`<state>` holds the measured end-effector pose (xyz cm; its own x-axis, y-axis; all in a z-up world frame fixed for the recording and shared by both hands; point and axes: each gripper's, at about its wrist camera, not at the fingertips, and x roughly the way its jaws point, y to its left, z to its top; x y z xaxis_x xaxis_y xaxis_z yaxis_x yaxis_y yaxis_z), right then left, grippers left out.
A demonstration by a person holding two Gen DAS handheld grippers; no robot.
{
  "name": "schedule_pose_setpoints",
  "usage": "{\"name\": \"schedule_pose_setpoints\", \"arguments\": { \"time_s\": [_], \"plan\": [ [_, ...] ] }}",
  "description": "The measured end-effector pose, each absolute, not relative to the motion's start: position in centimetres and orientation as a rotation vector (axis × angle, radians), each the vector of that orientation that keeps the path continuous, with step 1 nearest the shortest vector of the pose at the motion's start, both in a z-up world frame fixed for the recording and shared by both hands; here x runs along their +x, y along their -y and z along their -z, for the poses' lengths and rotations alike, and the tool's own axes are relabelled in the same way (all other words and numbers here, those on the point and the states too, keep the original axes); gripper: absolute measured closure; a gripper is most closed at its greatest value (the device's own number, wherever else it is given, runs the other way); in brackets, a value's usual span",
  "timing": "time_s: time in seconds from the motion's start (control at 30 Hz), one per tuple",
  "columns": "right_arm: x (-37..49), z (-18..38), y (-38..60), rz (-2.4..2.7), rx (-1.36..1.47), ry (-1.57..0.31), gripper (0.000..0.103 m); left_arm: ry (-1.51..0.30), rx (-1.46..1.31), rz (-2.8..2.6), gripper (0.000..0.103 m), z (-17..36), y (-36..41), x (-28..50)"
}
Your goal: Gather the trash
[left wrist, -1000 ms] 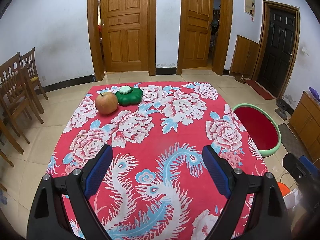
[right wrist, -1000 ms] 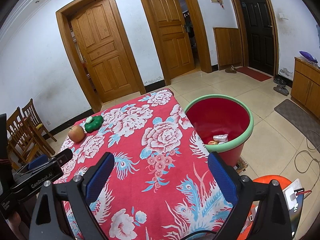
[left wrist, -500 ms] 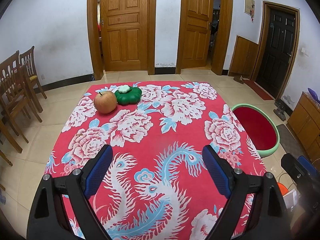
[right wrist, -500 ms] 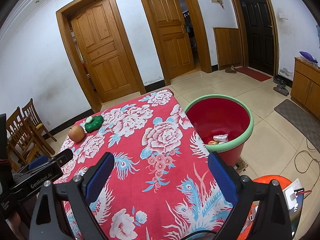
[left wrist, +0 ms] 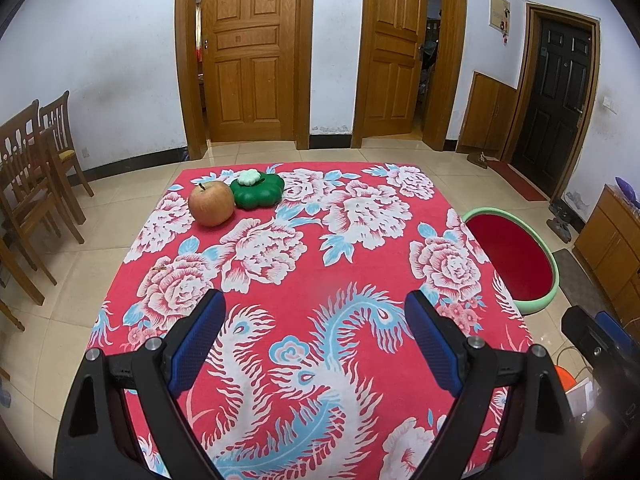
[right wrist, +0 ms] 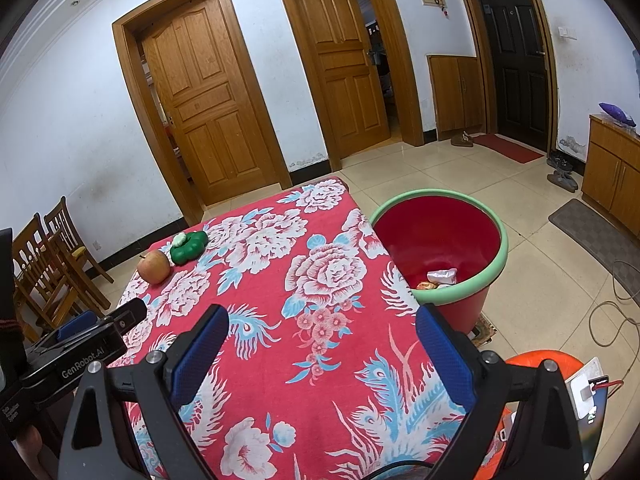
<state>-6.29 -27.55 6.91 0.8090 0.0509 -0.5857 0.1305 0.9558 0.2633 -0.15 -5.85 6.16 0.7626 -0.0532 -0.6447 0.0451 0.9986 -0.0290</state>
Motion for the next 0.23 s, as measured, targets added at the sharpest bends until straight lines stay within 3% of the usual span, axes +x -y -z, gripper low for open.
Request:
{"name": "schedule_pose_setpoints", "arguments": {
  "time_s": [0.23],
  "plan": [
    [-6.28, -6.90, 27.55, 0.043, 0.301, -0.630, 0.007, -0.702, -0.015, 0.052, 0.013, -6.05, 5.78, -0.33]
  ]
}}
